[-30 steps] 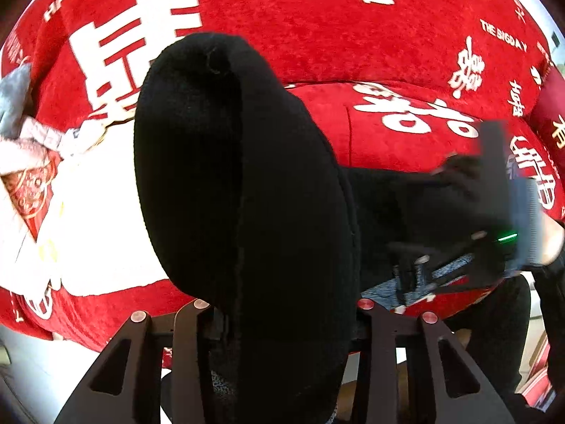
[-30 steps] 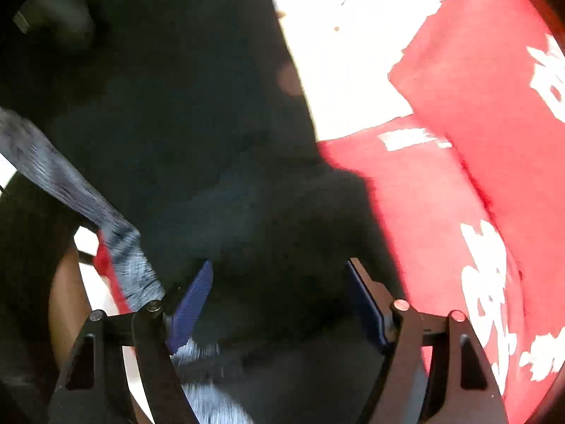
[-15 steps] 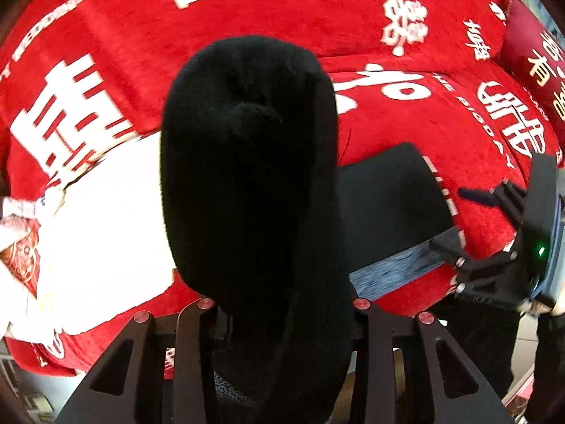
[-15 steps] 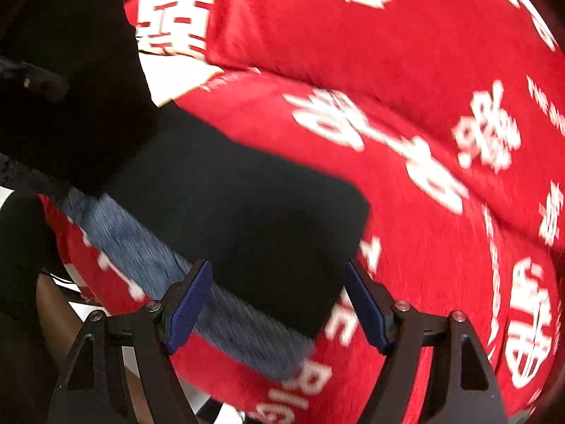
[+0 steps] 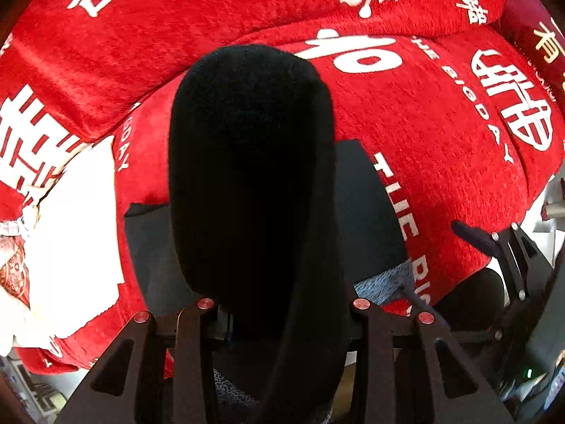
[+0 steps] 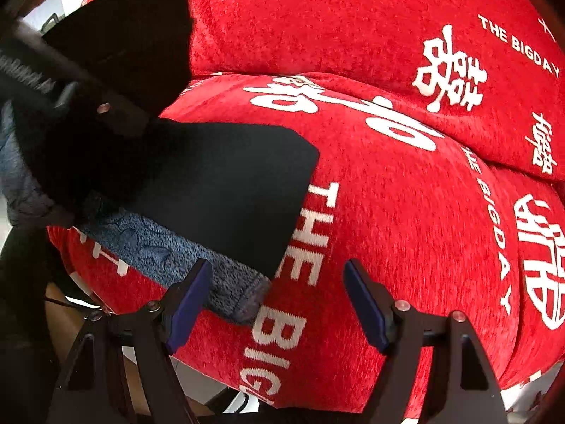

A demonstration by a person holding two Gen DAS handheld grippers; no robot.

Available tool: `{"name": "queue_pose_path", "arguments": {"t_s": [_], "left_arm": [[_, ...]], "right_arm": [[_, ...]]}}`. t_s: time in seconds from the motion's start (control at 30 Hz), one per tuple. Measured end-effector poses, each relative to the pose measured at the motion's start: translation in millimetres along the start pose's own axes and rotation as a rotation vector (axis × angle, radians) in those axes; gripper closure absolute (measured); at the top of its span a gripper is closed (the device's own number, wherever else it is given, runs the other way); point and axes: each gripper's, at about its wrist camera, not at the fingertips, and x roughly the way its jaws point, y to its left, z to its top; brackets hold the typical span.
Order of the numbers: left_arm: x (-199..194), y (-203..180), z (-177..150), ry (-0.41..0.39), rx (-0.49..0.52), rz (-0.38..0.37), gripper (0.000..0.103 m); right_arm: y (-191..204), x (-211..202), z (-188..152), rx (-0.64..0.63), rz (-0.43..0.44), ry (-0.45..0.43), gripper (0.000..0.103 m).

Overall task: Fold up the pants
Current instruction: 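Fold the lifted half over onto the rest with the left gripper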

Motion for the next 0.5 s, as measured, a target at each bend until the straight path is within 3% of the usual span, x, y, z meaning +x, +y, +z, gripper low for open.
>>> {"name": "queue_pose_path", "arguments": {"t_s": [0.27,0.4,0.47,0.5], "left_arm": [[62.0,-35.6,34.2,0.119,-0.040,0.055,0.064],[69.1,-48.2,44.1,0.135,-0.050,0.110,0.064],[69.0,-50.1,47.4,0.145,-0.065,0.107,0.058],[68.8,-50.6,48.8,0.151,-0.077,0.076,0.047]], "right_arm": [[-18.4,-3.6,-19.6,0.071,0.007,-0.013,0.023],[-22.8,-1.9,-27.8,0.093,0.013,-0.006,0.023],[-22.1,-2.8,-30.4,0.101,0.022,-0.009,0.023],[-20.9,-3.8,-31.3,0.103,0.028,-0.013,0.023]]}}
